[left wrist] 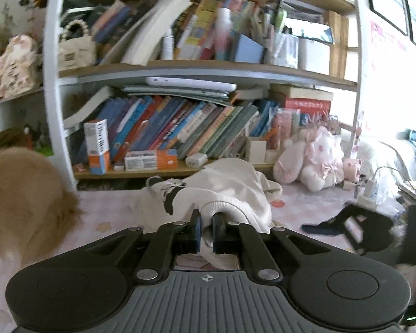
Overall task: Fold clothes
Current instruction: 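Reach both grippers to the crumpled cream T-shirt and pinch its edge, then lift the T-shirt up with both grippers so it hangs open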
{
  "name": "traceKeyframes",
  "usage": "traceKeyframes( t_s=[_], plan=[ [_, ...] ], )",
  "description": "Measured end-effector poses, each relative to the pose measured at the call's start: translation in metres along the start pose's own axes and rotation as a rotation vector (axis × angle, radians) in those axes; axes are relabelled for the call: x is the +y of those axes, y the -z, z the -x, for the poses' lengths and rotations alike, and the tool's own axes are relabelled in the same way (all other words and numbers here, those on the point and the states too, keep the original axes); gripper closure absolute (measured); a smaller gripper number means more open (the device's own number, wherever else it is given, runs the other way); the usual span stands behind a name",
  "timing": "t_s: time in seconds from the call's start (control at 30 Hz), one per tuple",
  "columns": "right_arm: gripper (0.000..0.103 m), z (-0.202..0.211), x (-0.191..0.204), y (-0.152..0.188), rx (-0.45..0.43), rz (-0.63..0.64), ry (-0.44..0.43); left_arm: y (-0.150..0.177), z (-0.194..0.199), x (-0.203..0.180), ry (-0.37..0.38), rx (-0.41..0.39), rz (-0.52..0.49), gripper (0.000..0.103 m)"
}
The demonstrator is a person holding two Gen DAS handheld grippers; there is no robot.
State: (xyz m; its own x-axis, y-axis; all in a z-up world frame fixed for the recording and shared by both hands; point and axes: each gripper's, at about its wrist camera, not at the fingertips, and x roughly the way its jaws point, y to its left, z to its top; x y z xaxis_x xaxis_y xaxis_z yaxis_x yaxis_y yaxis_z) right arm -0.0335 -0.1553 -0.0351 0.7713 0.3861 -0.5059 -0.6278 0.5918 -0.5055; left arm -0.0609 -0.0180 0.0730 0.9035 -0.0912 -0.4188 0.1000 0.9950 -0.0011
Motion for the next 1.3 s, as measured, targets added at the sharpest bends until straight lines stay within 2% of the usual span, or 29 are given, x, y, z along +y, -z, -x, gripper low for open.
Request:
traceKeyframes(
  t_s=[0.03,0.1,0.13,0.17,0.27,0.3,0.4,0.5,0.53,0.6,0.63,0.67,0.7,0.73,0.77,0.97,1.07,1.2,1.23,1.27,1.3],
  plan=[
    [0.042,-0.005,0.004,-0.001,0.008,0.008,0.002,0.001,0.001,0.004,-0.007,0.004,0.003,0.097],
    [0.081,-0.011,0.009,-0.003,0.017,0.015,0.002,0.004,0.001,0.013,-0.02,0.019,0.011,0.097],
    [0.091,-0.011,0.008,-0.004,0.017,0.012,-0.002,0.007,0.0,0.017,-0.027,0.027,0.01,0.097],
    [0.095,-0.01,0.005,-0.005,0.017,0.002,-0.011,0.009,-0.001,0.02,-0.034,0.036,0.005,0.097],
    [0.1,-0.003,-0.011,-0.005,0.015,-0.031,-0.033,0.021,-0.009,0.029,-0.039,0.086,0.008,0.093],
    [0.101,0.0,-0.017,-0.005,0.014,-0.035,-0.02,0.026,-0.015,0.031,-0.037,0.112,0.013,0.09],
    [0.101,0.013,-0.036,-0.01,-0.003,-0.062,0.026,0.041,-0.029,0.031,-0.009,0.177,0.017,0.089],
    [0.101,0.029,-0.053,-0.023,-0.049,-0.085,0.07,0.054,-0.039,0.022,0.017,0.216,-0.007,0.085],
    [0.101,0.034,-0.057,-0.028,-0.066,-0.086,0.082,0.057,-0.041,0.018,0.018,0.223,-0.02,0.081],
    [0.101,0.042,-0.064,-0.039,-0.098,-0.088,0.101,0.063,-0.045,0.009,0.016,0.23,-0.041,0.066],
    [0.101,0.045,-0.068,-0.045,-0.112,-0.088,0.107,0.067,-0.046,0.005,0.014,0.228,-0.047,0.05],
    [0.101,0.047,-0.07,-0.05,-0.125,-0.087,0.113,0.071,-0.047,0.0,0.013,0.226,-0.052,0.043],
    [0.101,0.049,-0.073,-0.056,-0.137,-0.087,0.118,0.074,-0.047,-0.004,0.011,0.216,-0.058,0.03],
    [0.101,0.051,-0.076,-0.062,-0.15,-0.086,0.123,0.076,-0.047,-0.008,0.003,0.203,-0.066,0.024],
    [0.101,0.052,-0.078,-0.066,-0.16,-0.085,0.127,0.077,-0.048,-0.012,-0.007,0.197,-0.074,0.023],
    [0.101,0.054,-0.094,-0.083,-0.197,-0.097,0.141,0.077,-0.071,-0.026,-0.098,0.191,-0.083,0.022],
    [0.101,0.051,-0.099,-0.085,-0.199,-0.098,0.146,0.073,-0.087,-0.028,-0.106,0.195,-0.062,0.022],
    [0.101,0.05,-0.104,-0.08,-0.188,-0.105,0.16,0.07,-0.104,-0.03,-0.162,0.245,-0.075,0.023],
    [0.101,0.049,-0.106,-0.077,-0.18,-0.111,0.165,0.069,-0.105,-0.026,-0.169,0.245,-0.056,0.034],
    [0.101,0.048,-0.108,-0.074,-0.171,-0.12,0.167,0.068,-0.106,-0.02,-0.172,0.243,-0.033,0.059],
    [0.101,0.046,-0.111,-0.07,-0.161,-0.129,0.17,0.068,-0.106,-0.016,-0.172,0.245,-0.017,0.069]
  ],
)
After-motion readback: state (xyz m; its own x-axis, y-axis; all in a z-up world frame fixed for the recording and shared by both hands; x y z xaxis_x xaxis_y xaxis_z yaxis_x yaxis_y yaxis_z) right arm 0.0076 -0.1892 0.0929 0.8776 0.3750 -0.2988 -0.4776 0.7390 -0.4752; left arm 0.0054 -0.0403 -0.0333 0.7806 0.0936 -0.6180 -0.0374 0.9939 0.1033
